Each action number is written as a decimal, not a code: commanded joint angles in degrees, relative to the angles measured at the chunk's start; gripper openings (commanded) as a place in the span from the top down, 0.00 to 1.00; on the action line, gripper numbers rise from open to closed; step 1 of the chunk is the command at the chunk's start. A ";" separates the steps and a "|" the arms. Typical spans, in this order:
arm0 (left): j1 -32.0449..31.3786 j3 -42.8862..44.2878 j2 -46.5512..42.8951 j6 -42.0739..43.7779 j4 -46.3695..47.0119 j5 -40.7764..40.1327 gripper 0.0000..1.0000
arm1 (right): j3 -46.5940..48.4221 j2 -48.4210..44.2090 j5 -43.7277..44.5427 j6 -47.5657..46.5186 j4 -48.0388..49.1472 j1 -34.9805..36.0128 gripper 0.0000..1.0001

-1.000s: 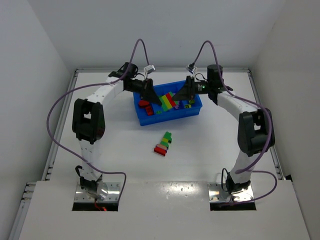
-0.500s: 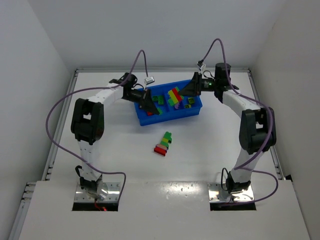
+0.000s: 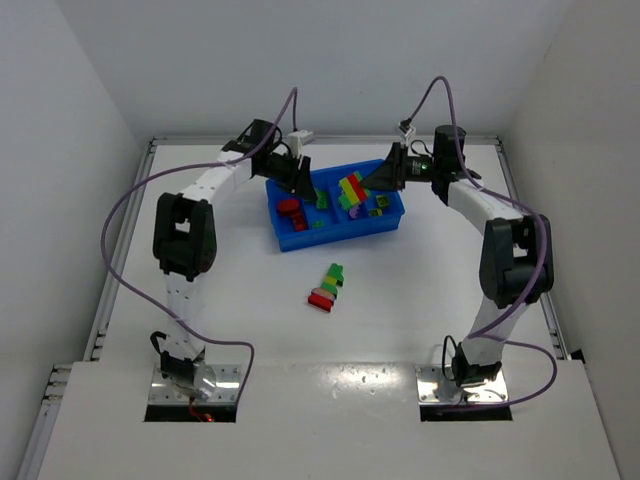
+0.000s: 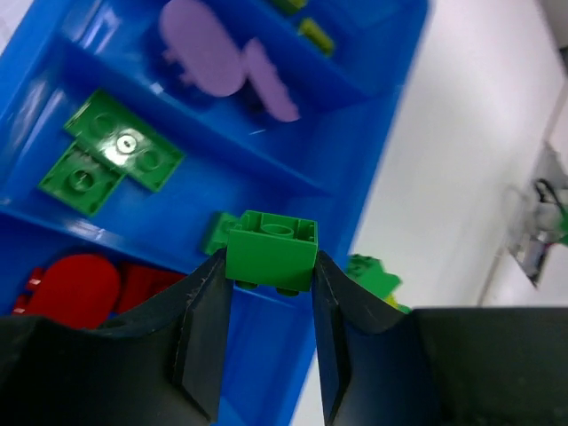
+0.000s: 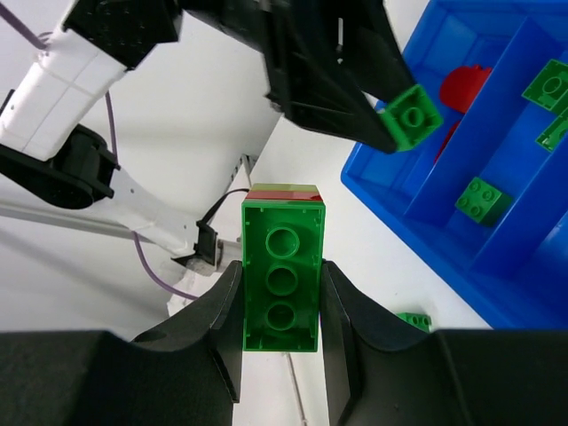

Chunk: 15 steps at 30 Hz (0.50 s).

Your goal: Sort the legos into containers by color

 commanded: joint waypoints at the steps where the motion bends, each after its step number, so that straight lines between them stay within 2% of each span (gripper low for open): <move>1: -1.63 2.03 1.43 -1.61 0.83 -7.56 0.60 | 1.61 -1.49 -0.22 -0.07 3.40 -0.88 1.00; 2: -1.63 2.64 1.95 -1.61 0.83 -8.61 0.50 | 1.61 -1.49 -0.22 -0.07 3.40 -0.88 1.00; 4: -1.63 3.26 2.66 -2.40 0.83 -9.32 0.39 | 1.08 -1.49 -0.22 -0.07 3.40 -0.88 1.00; 7: -1.63 4.66 3.89 -2.40 0.83 -9.32 0.34 | 1.08 -1.49 -0.22 -0.07 3.40 -0.88 1.00; 8: -1.63 5.19 3.89 -2.40 0.83 -7.67 0.29 | 1.08 -1.49 -0.22 -0.07 3.40 -0.88 1.00; 10: -1.63 5.19 3.89 -1.79 0.30 -5.38 0.25 | 1.61 -1.49 -0.22 -0.07 3.40 -0.88 1.00; 13: -0.23 4.67 3.89 -0.74 0.30 10.67 0.26 | 1.61 -1.49 -0.22 -0.07 3.40 -0.88 1.00; 14: 0.38 4.67 3.89 -0.73 0.30 19.59 0.26 | 1.61 -1.49 -0.22 -0.07 3.40 -0.88 1.00; 15: 0.39 4.06 3.37 -0.73 0.30 23.34 0.26 | 1.61 -0.97 -0.22 -0.07 3.40 -0.88 1.00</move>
